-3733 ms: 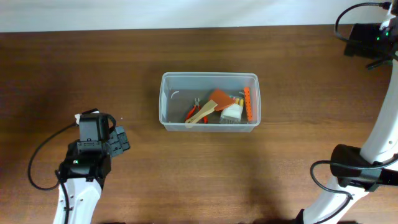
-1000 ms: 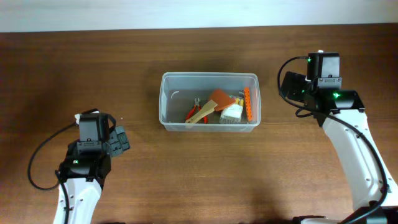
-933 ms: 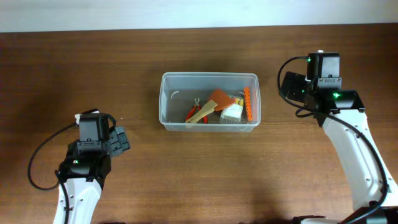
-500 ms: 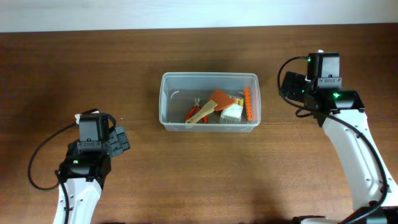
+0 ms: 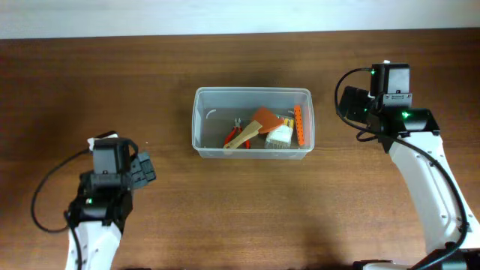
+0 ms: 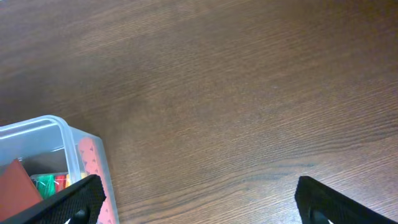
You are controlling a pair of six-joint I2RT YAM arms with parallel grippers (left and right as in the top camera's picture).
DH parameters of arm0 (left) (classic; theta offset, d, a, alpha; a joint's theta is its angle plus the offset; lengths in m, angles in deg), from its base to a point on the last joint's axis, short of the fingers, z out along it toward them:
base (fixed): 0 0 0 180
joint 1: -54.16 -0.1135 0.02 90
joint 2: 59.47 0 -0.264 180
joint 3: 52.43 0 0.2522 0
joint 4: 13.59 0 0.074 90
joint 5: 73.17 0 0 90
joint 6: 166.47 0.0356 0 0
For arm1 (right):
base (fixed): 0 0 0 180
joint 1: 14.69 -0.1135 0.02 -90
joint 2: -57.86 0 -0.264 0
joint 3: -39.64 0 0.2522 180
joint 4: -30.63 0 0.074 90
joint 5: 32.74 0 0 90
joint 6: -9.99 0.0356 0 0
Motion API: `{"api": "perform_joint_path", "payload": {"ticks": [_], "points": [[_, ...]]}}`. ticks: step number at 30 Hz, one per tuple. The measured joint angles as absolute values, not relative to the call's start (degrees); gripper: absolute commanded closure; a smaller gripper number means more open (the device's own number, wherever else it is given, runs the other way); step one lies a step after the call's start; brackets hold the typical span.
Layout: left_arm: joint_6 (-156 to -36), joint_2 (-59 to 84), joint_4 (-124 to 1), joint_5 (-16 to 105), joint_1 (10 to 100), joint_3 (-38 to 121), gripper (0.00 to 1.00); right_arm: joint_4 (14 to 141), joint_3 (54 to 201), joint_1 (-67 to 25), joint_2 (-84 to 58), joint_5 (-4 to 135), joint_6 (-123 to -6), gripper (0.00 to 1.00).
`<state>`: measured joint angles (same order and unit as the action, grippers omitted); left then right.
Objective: Pack container
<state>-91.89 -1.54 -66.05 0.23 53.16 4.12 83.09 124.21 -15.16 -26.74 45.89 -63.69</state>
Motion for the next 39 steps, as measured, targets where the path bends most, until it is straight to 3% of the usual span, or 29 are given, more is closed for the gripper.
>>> {"api": "perform_joint_path", "payload": {"ticks": [13,26,39], "points": [[-91.9,-32.5,-67.2,0.2,54.3,4.1,0.01,83.1,124.2,-15.2,-26.8,45.9,-63.7,0.01],[-91.9,-50.9,-71.2,2.5,54.5,-2.5,0.01,83.1,124.2,-15.2,-26.8,45.9,-63.7,0.01],[-91.9,-55.0,-52.9,8.3,54.5,-23.9,0.01,83.1,124.2,-15.2,-26.8,45.9,-63.7,0.01]]}}
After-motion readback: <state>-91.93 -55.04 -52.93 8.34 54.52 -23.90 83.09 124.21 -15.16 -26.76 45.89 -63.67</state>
